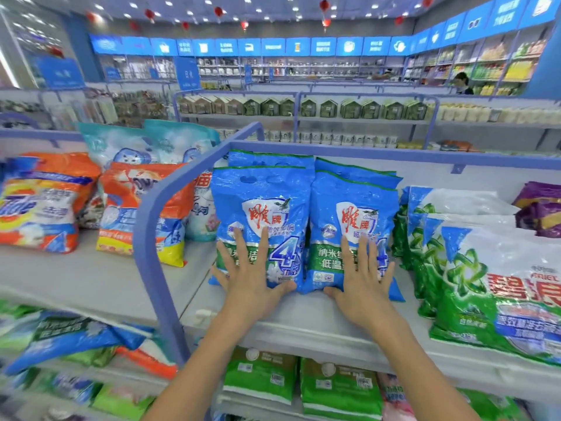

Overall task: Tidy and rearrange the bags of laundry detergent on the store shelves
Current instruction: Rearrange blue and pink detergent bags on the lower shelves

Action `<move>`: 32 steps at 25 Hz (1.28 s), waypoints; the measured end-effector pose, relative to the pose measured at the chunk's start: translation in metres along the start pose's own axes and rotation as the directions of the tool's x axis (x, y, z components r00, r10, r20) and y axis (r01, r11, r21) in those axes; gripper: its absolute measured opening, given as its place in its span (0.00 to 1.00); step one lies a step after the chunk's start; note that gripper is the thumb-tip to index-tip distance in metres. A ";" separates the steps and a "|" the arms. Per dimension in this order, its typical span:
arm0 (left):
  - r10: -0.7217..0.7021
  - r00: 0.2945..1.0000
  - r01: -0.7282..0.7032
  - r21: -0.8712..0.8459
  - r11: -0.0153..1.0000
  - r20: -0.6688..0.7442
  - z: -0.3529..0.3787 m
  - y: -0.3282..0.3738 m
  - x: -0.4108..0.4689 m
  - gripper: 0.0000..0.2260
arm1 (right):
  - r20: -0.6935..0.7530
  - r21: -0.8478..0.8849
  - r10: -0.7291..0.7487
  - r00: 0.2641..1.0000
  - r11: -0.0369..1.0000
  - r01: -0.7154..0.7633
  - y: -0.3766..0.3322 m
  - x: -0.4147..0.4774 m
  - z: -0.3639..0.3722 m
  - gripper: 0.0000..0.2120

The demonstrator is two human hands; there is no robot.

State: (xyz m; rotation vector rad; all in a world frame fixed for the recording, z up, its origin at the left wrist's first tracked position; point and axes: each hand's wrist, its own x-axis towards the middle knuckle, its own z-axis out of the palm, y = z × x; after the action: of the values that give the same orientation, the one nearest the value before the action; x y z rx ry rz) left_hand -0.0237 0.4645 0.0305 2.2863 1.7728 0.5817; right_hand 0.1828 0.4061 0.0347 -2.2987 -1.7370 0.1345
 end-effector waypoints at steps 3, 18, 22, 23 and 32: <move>0.044 0.998 -0.046 -0.031 0.998 -0.046 -0.001 -0.002 -0.015 0.46 | 0.016 0.031 -0.002 1.000 1.000 0.001 -0.004 -0.015 -0.001 0.46; 0.090 0.986 -0.112 -0.161 0.981 -0.138 -0.013 -0.026 -0.133 0.28 | -0.131 0.323 -0.170 0.977 0.924 0.204 -0.022 -0.119 0.006 0.26; 0.108 0.984 -0.130 -0.156 0.979 -0.140 -0.020 -0.057 -0.167 0.28 | -0.112 0.346 -0.173 0.979 0.916 0.202 -0.057 -0.152 0.014 0.27; 0.098 0.987 -0.118 -0.161 0.980 -0.127 -0.024 -0.070 -0.175 0.27 | -0.114 0.352 -0.174 0.978 0.914 0.203 -0.070 -0.161 0.018 0.27; -0.076 0.994 0.057 -0.226 0.972 -0.073 -0.072 -0.250 -0.264 0.26 | 0.006 0.407 -0.201 0.980 0.896 0.181 -0.220 -0.243 0.073 0.26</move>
State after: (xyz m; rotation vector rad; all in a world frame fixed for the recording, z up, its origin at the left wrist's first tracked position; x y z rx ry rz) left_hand -0.3296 0.2708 -0.0495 2.0720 1.7139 0.8276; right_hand -0.1075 0.2401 0.0015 -1.8332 -1.7504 0.4687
